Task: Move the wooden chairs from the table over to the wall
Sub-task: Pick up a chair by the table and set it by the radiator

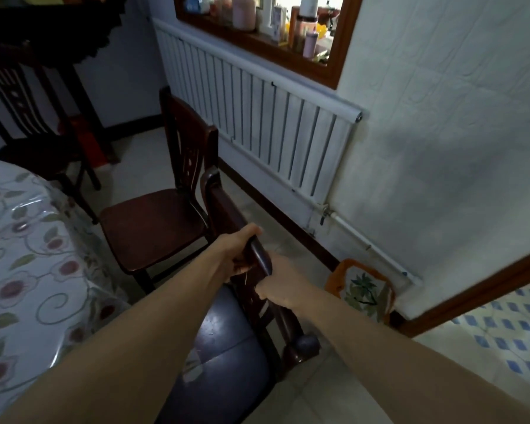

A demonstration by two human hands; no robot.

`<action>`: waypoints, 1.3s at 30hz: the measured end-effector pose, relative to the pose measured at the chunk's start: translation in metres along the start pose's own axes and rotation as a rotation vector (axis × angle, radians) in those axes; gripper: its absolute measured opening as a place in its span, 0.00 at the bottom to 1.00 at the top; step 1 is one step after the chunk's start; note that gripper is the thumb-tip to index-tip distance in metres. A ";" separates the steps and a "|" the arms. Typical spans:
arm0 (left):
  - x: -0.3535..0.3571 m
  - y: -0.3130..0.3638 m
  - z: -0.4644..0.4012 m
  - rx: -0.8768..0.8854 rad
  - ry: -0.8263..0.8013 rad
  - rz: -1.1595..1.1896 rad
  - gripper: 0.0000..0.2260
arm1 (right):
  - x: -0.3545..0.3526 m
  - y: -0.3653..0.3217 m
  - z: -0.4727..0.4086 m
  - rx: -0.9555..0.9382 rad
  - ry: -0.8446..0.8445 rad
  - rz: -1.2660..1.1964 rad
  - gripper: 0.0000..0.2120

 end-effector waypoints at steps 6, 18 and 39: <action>0.020 0.055 -0.021 0.036 -0.019 0.059 0.24 | -0.054 -0.029 -0.029 -0.031 -0.083 0.042 0.27; 0.120 0.172 -0.124 0.049 -0.018 0.153 0.18 | -0.202 -0.035 -0.160 -0.051 -0.128 0.041 0.35; 0.254 0.270 -0.274 0.011 -0.230 0.085 0.21 | -0.367 -0.001 -0.292 0.065 0.031 0.115 0.13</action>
Point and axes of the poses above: each hand's wrist, its own z-axis away from the middle knuckle, its own x-axis out of the palm, y = z × x, the point moved 7 cm from there along -z, towards the middle knuckle, and after that the axes turned 9 degrees about -z, right-handed, at the moved point
